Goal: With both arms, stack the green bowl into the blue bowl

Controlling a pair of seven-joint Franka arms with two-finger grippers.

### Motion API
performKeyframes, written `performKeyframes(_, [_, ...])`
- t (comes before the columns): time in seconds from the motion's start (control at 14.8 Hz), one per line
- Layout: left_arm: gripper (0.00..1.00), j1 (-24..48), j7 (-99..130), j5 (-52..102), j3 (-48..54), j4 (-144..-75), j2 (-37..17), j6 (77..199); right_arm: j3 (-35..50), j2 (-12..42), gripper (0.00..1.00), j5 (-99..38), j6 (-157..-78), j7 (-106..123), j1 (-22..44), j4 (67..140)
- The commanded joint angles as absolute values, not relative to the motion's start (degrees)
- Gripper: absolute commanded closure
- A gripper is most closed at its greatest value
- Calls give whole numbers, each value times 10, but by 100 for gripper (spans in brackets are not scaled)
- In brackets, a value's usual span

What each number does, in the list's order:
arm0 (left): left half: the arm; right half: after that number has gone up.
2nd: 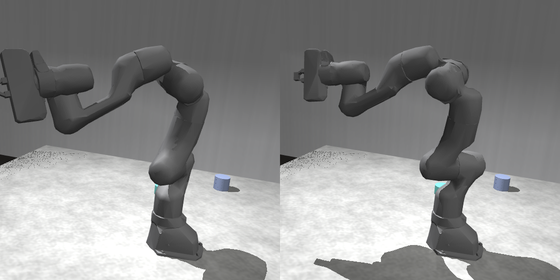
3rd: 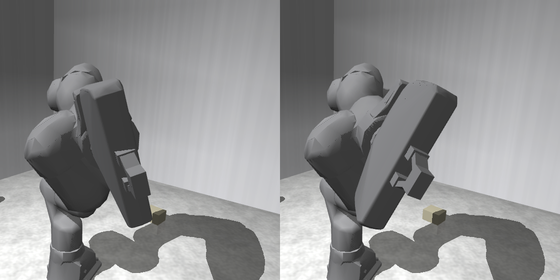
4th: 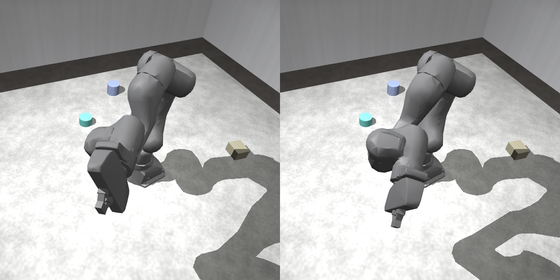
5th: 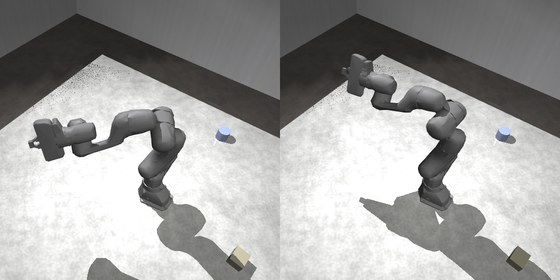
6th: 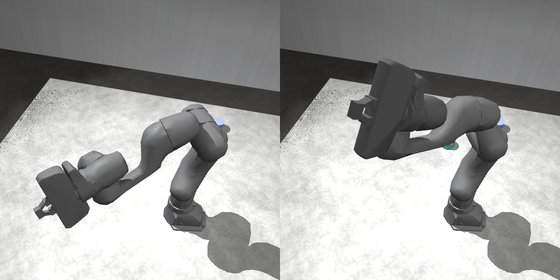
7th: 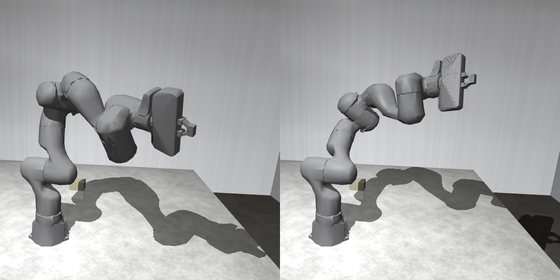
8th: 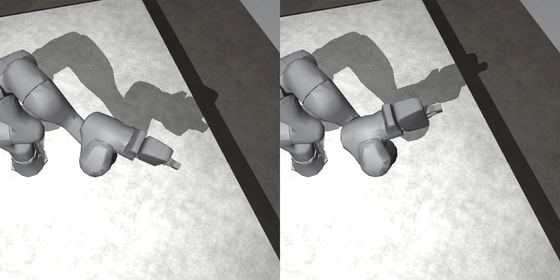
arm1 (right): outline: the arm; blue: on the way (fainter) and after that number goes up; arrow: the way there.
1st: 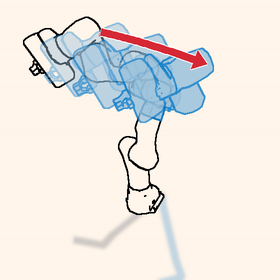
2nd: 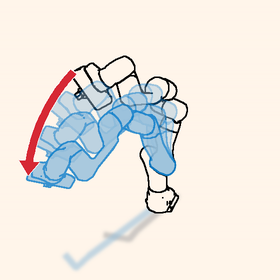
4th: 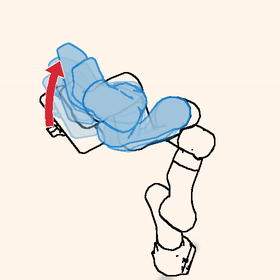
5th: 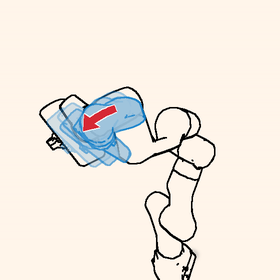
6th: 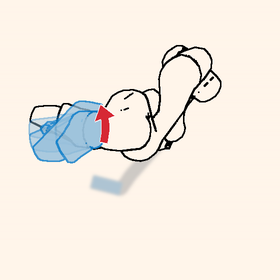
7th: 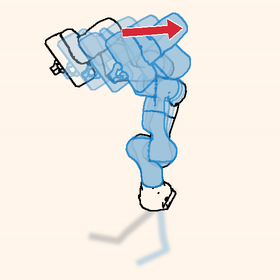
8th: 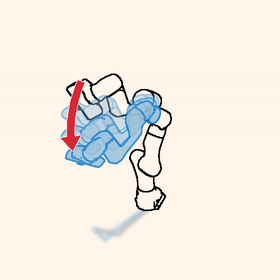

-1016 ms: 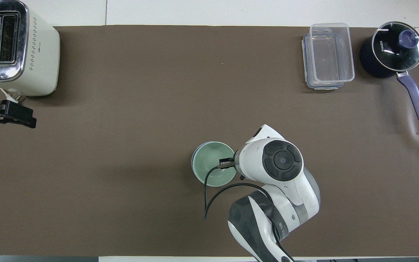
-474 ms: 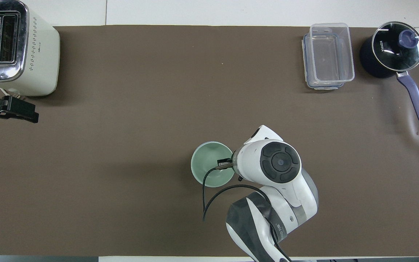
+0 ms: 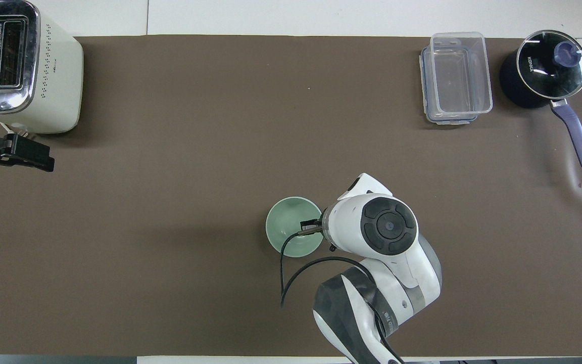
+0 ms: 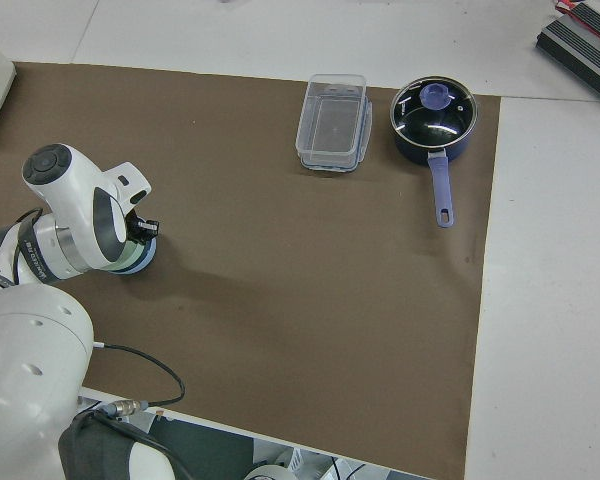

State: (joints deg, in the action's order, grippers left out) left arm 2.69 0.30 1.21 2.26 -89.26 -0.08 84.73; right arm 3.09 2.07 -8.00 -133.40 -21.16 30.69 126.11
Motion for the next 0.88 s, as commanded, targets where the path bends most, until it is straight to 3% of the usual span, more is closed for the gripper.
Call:
performKeyframes(0.0, [0, 18, 10, 13, 28, -920, 24, 846, 30, 22, 3, -91, -1346, -196, 309, 1258])
performKeyframes(0.27, [0, 14, 9, 12, 29, -920, 28, 840, 27, 0, 0, -92, -1322, -201, 300, 1243])
performKeyframes(0.81, [0, 13, 10, 12, 29, -921, 28, 840, 24, -104, 0, -71, -1188, -180, 153, 1244])
